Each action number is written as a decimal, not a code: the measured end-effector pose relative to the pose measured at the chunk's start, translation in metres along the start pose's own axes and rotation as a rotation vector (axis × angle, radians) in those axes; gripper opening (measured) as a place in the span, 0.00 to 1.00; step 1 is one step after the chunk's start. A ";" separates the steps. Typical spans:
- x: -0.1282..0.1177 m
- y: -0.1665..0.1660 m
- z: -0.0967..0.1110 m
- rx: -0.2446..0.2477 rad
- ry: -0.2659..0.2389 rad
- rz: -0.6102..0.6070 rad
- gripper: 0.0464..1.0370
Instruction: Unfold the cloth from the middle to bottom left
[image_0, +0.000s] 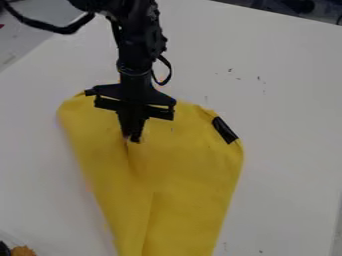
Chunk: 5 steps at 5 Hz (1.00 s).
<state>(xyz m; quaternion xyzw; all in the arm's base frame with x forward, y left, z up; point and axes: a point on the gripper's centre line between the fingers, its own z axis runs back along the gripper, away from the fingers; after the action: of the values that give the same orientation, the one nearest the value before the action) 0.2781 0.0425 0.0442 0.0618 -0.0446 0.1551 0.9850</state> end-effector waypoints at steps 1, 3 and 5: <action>-0.017 0.023 0.016 0.030 -0.047 0.055 0.01; -0.056 0.088 -0.005 0.018 -0.101 0.213 0.01; -0.073 0.114 -0.041 -0.067 -0.132 0.261 0.01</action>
<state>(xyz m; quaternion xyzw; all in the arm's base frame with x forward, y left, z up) 0.1765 0.1339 0.0080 0.0327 -0.1220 0.2758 0.9529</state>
